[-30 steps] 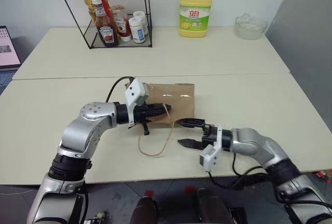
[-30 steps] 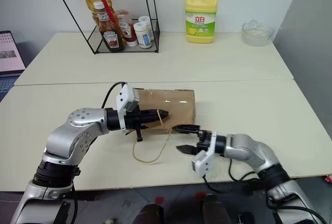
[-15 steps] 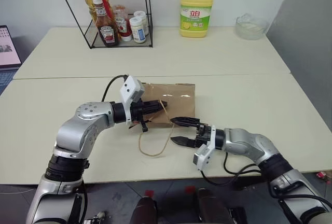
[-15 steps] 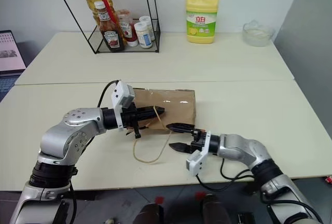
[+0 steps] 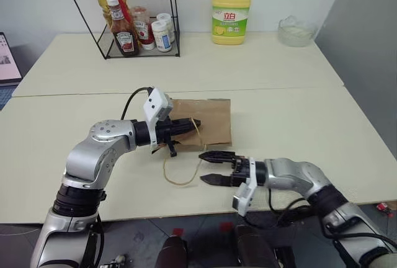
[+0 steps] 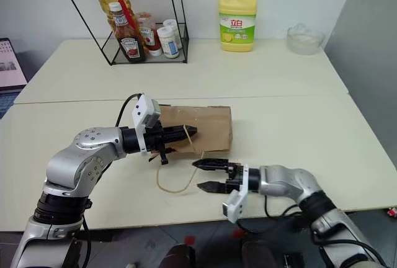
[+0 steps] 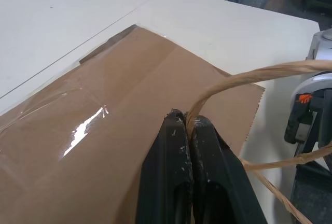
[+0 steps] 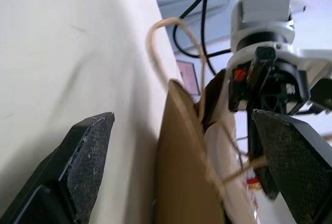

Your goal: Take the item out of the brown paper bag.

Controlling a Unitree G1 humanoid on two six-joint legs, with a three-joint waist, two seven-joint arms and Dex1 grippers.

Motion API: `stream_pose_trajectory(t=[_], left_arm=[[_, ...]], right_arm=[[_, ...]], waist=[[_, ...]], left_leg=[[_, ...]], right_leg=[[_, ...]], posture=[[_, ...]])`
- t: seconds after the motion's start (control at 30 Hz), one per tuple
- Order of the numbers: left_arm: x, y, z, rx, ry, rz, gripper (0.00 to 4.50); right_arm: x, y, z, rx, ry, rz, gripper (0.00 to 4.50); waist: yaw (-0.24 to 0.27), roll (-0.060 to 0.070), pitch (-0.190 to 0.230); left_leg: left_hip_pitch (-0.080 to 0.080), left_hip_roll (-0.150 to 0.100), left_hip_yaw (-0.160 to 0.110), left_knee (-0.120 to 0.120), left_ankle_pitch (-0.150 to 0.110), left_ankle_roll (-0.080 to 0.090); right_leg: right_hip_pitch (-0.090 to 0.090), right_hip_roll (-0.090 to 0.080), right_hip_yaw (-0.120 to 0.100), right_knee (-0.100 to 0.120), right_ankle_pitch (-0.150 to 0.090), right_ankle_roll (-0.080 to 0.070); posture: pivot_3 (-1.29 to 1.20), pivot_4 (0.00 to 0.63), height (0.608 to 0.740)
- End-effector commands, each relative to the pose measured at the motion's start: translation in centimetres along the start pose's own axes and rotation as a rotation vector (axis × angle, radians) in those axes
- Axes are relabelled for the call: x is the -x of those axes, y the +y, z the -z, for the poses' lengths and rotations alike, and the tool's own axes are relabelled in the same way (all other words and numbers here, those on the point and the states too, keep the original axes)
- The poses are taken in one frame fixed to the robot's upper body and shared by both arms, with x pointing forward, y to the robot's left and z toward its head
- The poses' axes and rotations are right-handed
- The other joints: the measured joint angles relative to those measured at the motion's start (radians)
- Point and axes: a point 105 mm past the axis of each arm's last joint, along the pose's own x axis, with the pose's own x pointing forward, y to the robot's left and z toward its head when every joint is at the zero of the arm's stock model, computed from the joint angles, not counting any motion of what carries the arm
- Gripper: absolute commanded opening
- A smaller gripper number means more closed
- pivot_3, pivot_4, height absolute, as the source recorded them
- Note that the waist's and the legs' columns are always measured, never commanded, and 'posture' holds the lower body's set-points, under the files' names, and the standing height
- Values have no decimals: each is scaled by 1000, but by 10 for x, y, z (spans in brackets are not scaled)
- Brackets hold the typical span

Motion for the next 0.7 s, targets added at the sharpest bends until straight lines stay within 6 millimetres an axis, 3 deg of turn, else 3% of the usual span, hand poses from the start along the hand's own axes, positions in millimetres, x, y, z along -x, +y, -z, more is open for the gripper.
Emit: stream_pose_trajectory(t=[0.03, 0.13, 0.5, 0.7], left_arm=[[1, -3, -13, -41, -34, 6, 39], [1, -5, -13, -40, -37, 9, 0], [3, -3, -15, -30, -40, -11, 0], [4, 12, -26, -35, -41, -76, 0]], right_arm=[[-12, -7, 5, 18, 3, 30, 4500], [-14, -7, 9, 12, 8, 30, 3907], [-3, 6, 4, -23, -10, -20, 34], [2, 24, 1, -89, 0, -105, 34]], waist=[[0, 0, 0], [-1, 0, 0], [-1, 0, 0], [0, 0, 0]], left_leg=[[0, 0, 0, 0, 0, 0], [0, 0, 0, 0, 0, 0], [0, 0, 0, 0, 0, 0], [0, 0, 0, 0, 0, 0]], right_leg=[[0, 0, 0, 0, 0, 0], [0, 0, 0, 0, 0, 0], [0, 0, 0, 0, 0, 0], [0, 0, 0, 0, 0, 0]], posture=[[0, 150, 740], [0, 150, 740], [0, 150, 740], [0, 150, 740]])
